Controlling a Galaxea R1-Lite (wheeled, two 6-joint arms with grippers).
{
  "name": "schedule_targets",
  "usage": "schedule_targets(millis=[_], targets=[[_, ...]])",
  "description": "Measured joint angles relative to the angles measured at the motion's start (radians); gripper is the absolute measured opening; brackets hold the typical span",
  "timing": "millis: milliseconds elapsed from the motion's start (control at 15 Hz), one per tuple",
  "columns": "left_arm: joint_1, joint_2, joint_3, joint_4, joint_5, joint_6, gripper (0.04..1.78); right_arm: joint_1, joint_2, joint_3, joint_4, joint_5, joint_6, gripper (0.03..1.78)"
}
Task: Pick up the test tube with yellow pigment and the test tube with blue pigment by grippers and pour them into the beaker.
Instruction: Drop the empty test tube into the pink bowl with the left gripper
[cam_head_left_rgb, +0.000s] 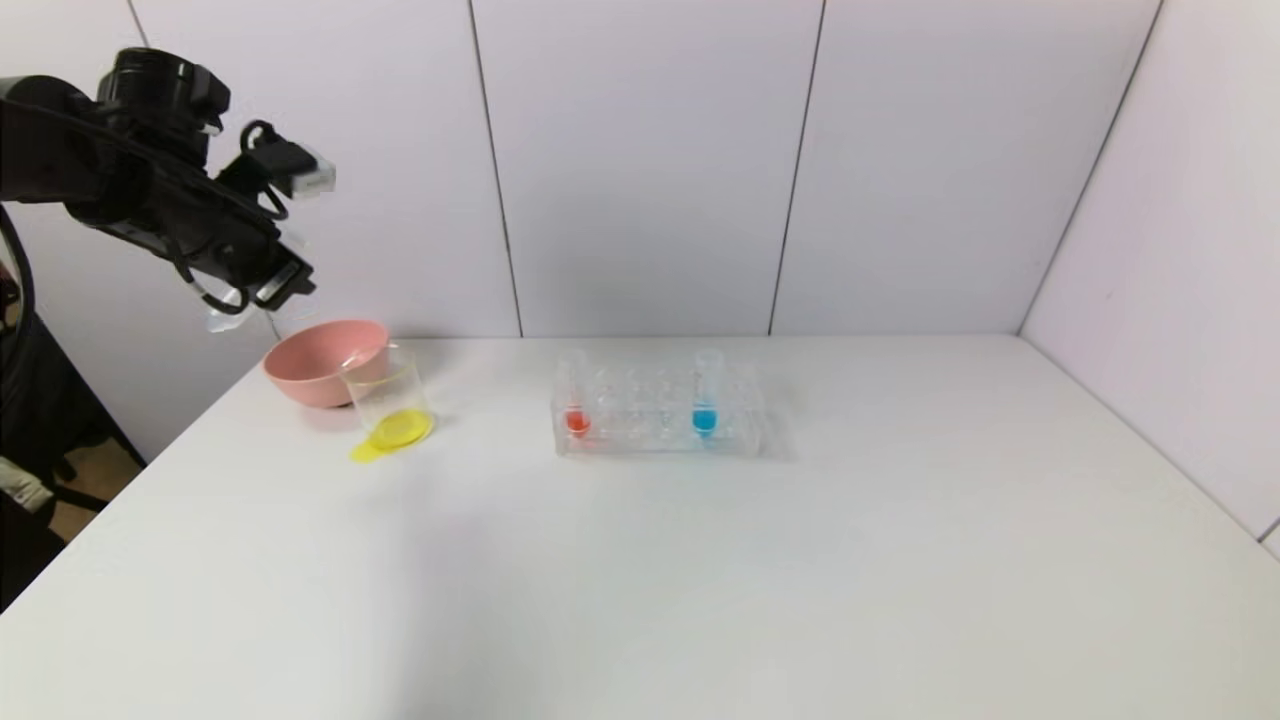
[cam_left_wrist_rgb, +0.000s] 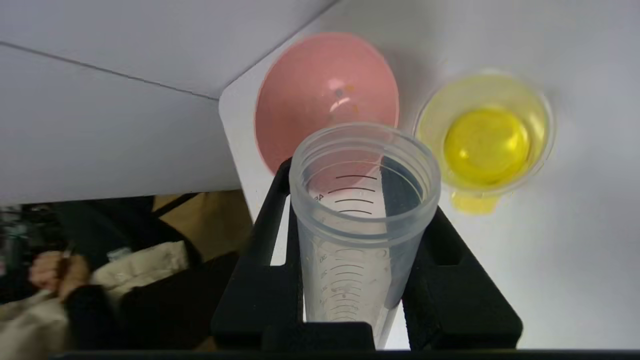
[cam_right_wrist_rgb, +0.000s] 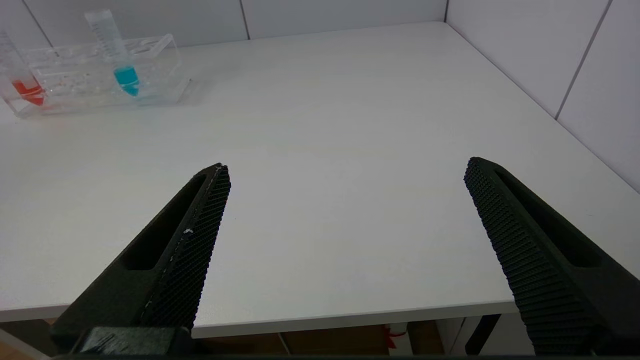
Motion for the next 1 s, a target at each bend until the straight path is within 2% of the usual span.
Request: schedule_targets(millis=[200,333,667,1000], targets=[[0.031,-0.028,0.056,-0.141,-0.102,-0.296,0.54,0.0,0.0,0.0,0.0,0.0,0.0,1.71],[0.059,-0.034,0.133,-0.276,-0.123,-0.39,0.54,0.0,0.0,0.0,0.0,0.0,0.0,1.71],[0.099,0.0,0.337,-0.6,-0.129,-0.424,0.54,0.0,0.0,0.0,0.0,0.0,0.0,1.71],[0.108,0.046,0.391,-0.656,-0.129,-0.425,0.54,0.0,0.0,0.0,0.0,0.0,0.0,1.71]])
